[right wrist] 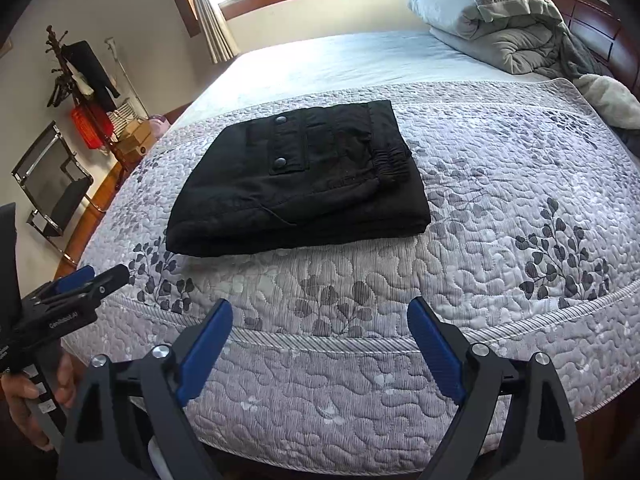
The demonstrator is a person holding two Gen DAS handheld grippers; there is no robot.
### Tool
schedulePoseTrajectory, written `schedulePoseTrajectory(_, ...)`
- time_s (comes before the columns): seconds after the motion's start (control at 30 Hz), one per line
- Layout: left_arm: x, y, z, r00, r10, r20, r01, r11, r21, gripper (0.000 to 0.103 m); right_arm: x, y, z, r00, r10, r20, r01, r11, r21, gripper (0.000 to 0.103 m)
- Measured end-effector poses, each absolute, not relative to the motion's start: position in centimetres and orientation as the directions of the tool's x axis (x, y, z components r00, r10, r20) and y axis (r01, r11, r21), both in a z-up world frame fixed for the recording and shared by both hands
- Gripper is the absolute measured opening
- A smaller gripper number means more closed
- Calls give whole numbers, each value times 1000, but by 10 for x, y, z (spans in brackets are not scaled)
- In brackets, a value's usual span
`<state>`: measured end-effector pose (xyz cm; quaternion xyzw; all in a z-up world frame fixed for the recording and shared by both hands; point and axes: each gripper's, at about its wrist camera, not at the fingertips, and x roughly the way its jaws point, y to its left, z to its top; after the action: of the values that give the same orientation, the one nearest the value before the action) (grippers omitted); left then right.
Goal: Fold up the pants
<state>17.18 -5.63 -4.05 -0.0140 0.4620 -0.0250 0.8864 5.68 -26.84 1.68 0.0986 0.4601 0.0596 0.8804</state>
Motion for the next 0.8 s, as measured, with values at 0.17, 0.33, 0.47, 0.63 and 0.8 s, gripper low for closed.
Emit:
schedulePoseTrajectory(0.17,171,-59,-39,574,-56,-817,42,998,-39,95,57,-267,17,571,192,-798,-19,975,221,90)
schedulePoseTrajectory(0.33,171,-60,-39,574,-61,-816,45,998,-42,95,57,-268,15,568,197,-799,-24,974,224,90)
schedulePoseTrajectory(0.47,172,-61,-39,576,-57,-815,47,998,-36,95,58,-268,14,564,200,-801,-25,974,225,90)
schedulePoseTrajectory(0.63,172,-63,-40,575,-55,-816,51,998,-31,95,59,-268,12,562,204,-801,-23,972,232,90)
schedulePoseTrajectory(0.8,173,-63,-40,580,-52,-813,54,998,-26,95,61,-268,11,561,209,-801,-25,972,235,91)
